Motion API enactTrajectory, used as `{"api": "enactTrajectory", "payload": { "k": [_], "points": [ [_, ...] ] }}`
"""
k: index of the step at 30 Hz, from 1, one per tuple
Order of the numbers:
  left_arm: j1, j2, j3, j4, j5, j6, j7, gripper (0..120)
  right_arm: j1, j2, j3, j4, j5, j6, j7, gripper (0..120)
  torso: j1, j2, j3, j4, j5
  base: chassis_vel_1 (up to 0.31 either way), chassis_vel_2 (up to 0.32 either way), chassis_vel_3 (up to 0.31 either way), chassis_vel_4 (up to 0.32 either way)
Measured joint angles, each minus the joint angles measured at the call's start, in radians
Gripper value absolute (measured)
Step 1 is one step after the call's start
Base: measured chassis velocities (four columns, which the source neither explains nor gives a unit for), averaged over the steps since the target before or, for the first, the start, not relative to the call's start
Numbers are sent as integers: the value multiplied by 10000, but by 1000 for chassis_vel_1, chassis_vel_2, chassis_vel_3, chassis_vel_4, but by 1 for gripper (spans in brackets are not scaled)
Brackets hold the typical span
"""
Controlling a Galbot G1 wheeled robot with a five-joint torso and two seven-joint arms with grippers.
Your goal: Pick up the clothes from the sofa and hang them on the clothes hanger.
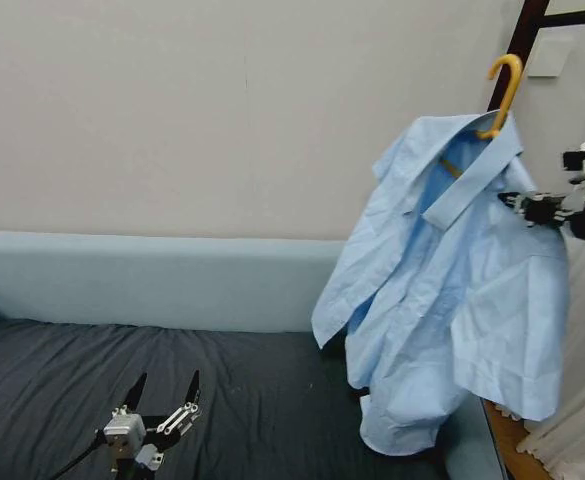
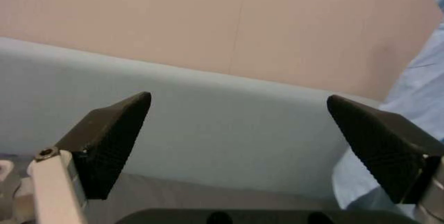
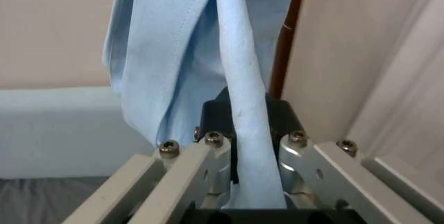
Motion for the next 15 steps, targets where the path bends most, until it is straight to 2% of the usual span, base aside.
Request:
{"api": "enactTrajectory", "payload": {
  "k": [2, 4, 6, 9, 12, 15],
  "points": [
    [15, -17, 43, -18, 72, 10, -6, 100, -2, -172, 169, -116, 248, -138, 130, 6, 0, 0, 0, 0, -1, 0, 0, 0, 0],
    [71, -29, 191, -140, 381, 210, -111, 100, -68, -819, 863, -460, 1130, -874, 791, 6, 0, 0, 0, 0, 0, 0, 0, 0, 0],
    [115, -9, 225, -203, 737, 526, -282, 100, -144, -1238, 1076, -680, 1243, -1119, 1124, 6, 0, 1, 0, -2, -4, 0, 0, 0, 0],
    [144, 13, 307, -283, 943, 756, -347, 100, -193, -1438, 1101, -1064, 1175, -1167, 1333, 6, 0, 0, 0, 0, -2, 0, 0, 0, 0],
    [134, 44, 491, -298, 1019, 889, -361, 100, -206, -1490, 744, -1516, 748, -1169, 1276, 6, 0, 0, 1, 4, -4, 0, 0, 0, 0],
    [102, 82, 686, -325, 1040, 917, -360, 100, -190, -1216, -140, -2040, -545, -1170, 926, 6, 0, 0, 2, 3, 1, 0, 0, 0, 0]
  ]
}}
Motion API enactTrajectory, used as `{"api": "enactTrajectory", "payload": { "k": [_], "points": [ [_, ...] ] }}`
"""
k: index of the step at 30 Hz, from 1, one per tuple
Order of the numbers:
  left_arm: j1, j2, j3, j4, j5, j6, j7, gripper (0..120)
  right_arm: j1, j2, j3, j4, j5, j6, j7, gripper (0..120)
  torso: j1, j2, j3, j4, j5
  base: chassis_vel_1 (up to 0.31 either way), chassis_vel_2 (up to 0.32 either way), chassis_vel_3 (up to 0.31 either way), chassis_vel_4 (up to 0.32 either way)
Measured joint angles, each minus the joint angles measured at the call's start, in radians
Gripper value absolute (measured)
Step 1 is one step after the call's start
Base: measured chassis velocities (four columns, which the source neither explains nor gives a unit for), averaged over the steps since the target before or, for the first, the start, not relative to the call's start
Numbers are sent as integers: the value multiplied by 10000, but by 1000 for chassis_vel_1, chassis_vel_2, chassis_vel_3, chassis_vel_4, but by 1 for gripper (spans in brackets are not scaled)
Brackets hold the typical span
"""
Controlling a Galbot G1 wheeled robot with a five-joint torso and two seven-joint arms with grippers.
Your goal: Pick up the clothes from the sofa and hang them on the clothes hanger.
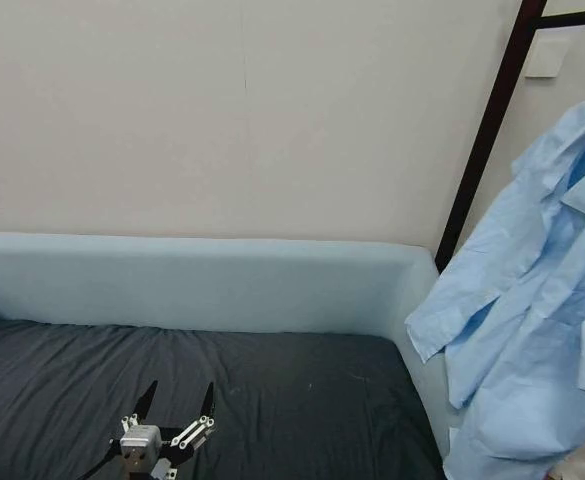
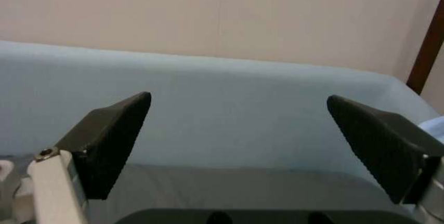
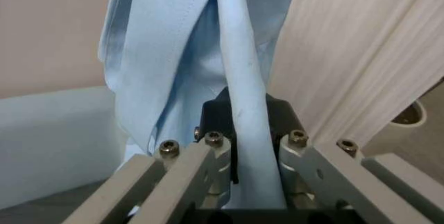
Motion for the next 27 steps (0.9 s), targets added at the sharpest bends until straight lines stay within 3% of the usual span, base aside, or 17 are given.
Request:
{"api": "enactTrajectory", "payload": {
  "k": [4, 9, 13, 16, 18, 20, 27],
  "points": [
    [28, 29, 78, -80, -14, 25, 9, 100, 37, 646, -780, -718, -1514, 6, -451, 6, 0, 0, 0, 1, -2, 0, 0, 0, 0],
    [99, 51, 130, -85, 27, 61, -17, 100, 144, 2093, -1968, -2538, -4187, 240, -1857, 6, 1, -1, 2, 3, 4, 0, 0, 0, 0],
    [195, 84, 146, -89, 98, 177, -51, 100, 254, 2941, -2410, -3323, -5242, 460, -2392, 6, 2, -1, 2, 0, 3, 0, 0, 0, 0],
    [150, -53, 273, -98, 89, 434, -75, 100, 1028, 4199, -3061, -4272, -6049, 616, -2516, 6, 2, -1, 1, -3, -6, 0, 0, 0, 0],
    [140, -87, 301, -98, 75, 471, -75, 100, 1302, 4536, -3235, -4573, -6256, 629, -2515, 6, 2, -1, 1, 0, -7, 0, 0, 0, 0],
    [159, -202, 370, -69, 59, 535, -89, 100, 2472, 5640, -4095, -5905, -7360, 831, -2916, 6, 2, -2, 2, 3, -6, 0, 0, 0, 0],
    [227, -424, 409, -60, 92, 552, -96, 100, 4398, 7173, -5672, -8527, -10332, 1670, -4393, 6, 3, -2, 2, 3, -6, 0, 0, 0, 0]
  ]
}}
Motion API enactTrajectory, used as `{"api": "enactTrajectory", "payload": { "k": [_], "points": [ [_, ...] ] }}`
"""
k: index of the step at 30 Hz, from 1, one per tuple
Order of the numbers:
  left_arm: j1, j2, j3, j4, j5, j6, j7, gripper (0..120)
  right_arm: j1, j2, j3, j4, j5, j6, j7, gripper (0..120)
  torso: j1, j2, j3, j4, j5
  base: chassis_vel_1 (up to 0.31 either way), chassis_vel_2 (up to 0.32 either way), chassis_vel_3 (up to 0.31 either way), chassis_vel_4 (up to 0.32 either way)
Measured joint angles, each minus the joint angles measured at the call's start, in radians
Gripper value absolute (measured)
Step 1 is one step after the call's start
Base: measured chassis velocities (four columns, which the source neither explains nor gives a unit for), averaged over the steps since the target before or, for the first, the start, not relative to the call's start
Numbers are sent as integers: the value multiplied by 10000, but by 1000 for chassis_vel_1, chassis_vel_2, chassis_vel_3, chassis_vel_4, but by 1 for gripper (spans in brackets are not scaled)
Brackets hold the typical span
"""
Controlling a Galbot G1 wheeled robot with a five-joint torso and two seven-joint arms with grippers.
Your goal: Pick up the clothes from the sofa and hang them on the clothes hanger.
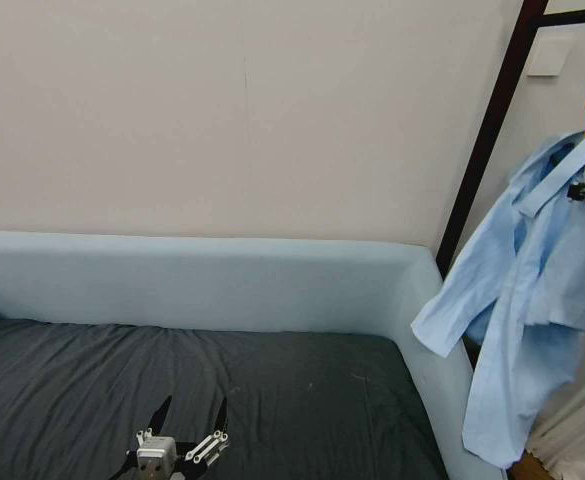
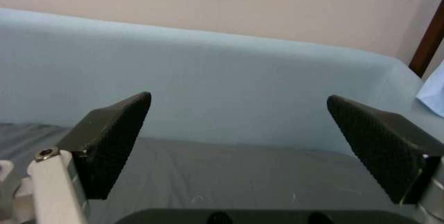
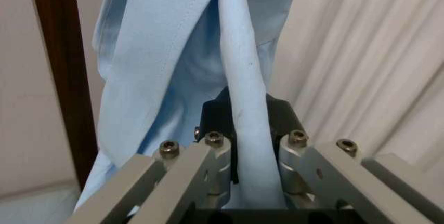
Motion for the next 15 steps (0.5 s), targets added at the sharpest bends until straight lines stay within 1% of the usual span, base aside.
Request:
{"api": "enactTrajectory", "payload": {
  "k": [1, 2, 3, 5, 6, 8, 11, 15],
  "points": [
    [4, -49, 40, 0, 1, 5, 0, 100, 279, 139, -338, -270, -360, 103, -229, 6, 0, 0, -1, -1, -6, 0, 0, 0, 0],
    [11, -102, 77, -1, 13, 8, -1, 100, 513, 214, -720, -374, -767, 199, -445, 6, 0, 0, 0, -1, -2, 0, 0, 0, 0],
    [22, -124, 98, -4, 37, 8, -1, 100, 579, 226, -864, -359, -965, 225, -529, 6, 1, 0, -1, -1, 1, 0, 0, 0, 0],
    [83, -146, 112, -10, 100, -41, -4, 100, 718, 164, -1209, -65, -1711, 309, -803, 6, 0, 0, -1, -6, 5, 0, 0, 0, 0],
    [83, -146, 112, -10, 100, -41, -4, 100, 718, 164, -1209, -65, -1711, 309, -803, 6, 0, 0, -1, -6, 5, 0, 0, 0, 0],
    [129, -154, 99, -13, 129, -122, -29, 100, 931, 116, -1583, 175, -2174, 368, -925, 6, -1, 0, -3, -8, 3, 0, 0, 0, 0],
    [146, -167, 134, -1, 200, -210, -68, 100, 1251, 210, -1863, 157, -2241, 362, -932, 6, -1, 0, -2, -9, 6, 0, 0, 0, 0],
    [156, -251, 293, -77, 322, -264, -93, 100, 2399, 645, -2721, -505, -2073, 335, -930, 6, -1, 0, -2, 2, -1, 0, 0, 0, 0]
  ]
}}
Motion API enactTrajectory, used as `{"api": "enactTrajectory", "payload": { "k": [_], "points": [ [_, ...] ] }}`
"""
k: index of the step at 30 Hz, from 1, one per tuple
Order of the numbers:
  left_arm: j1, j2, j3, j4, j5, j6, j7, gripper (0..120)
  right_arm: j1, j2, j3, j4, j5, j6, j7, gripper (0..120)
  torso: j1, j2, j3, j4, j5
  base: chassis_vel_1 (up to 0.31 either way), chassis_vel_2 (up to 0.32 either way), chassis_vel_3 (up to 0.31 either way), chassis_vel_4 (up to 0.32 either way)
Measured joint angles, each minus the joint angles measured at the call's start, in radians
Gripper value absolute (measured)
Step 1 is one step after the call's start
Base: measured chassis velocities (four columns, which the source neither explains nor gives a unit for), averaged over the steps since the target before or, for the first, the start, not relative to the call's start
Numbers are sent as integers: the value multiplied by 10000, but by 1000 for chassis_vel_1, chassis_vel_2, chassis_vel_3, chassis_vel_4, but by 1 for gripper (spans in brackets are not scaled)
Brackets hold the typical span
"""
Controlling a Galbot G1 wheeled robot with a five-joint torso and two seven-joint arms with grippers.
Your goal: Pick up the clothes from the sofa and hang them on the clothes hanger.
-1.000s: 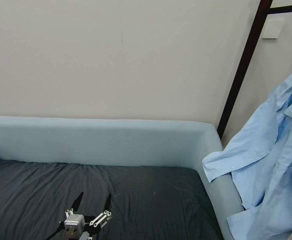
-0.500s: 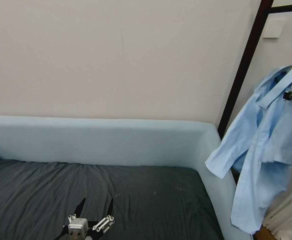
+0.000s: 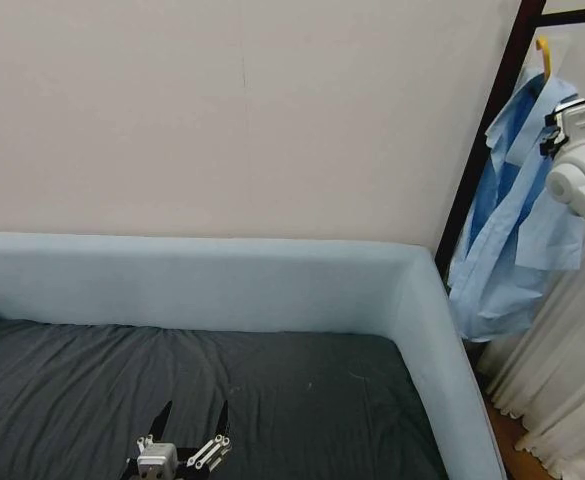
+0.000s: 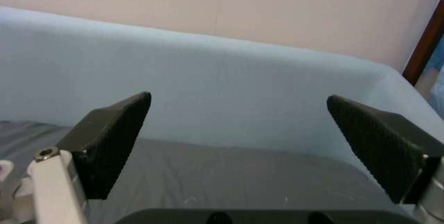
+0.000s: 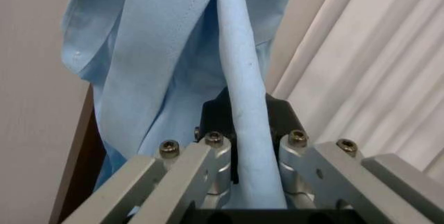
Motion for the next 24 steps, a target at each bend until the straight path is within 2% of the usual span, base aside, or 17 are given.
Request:
{"api": "enactTrajectory", "payload": {
  "k": [4, 7, 9, 10, 14, 20, 24],
  "points": [
    [62, -5, 10, -95, 72, -23, -66, 100, 938, 407, -412, -612, 639, -196, 94, 6, 0, 0, 0, -6, 2, 0, 0, 0, 0],
    [133, 29, -3, -139, 93, -35, -137, 100, 1253, 592, -335, -672, 1307, -598, 439, 6, 0, 1, -1, -6, 3, 0, 0, 0, 0],
    [195, 60, -37, -228, 92, -35, -182, 100, 1577, 760, -308, -690, 2354, -1124, 970, 6, 0, 0, 0, -5, 5, 0, 0, 0, 0],
    [195, 60, -37, -228, 92, -35, -182, 100, 1577, 760, -308, -690, 2354, -1124, 970, 6, 0, 0, 0, -5, 5, 0, 0, 0, 0],
    [244, 113, -83, -413, -21, -106, -188, 100, 2253, 1308, -306, -1354, 4340, -1699, 1987, 6, -1, 1, 0, -4, 3, 0, 0, 0, 0],
    [289, 98, -167, -453, -18, -235, -185, 100, 2525, 1692, -151, -1777, 5593, -1871, 2818, 6, 0, 0, -1, -5, 2, 0, 0, 0, 0],
    [421, 92, -188, -597, 84, -270, -191, 100, 2747, 2229, 130, -2649, 6632, -1892, 3384, 6, -1, 1, 0, -3, 5, 0, 0, 0, 0]
  ]
}}
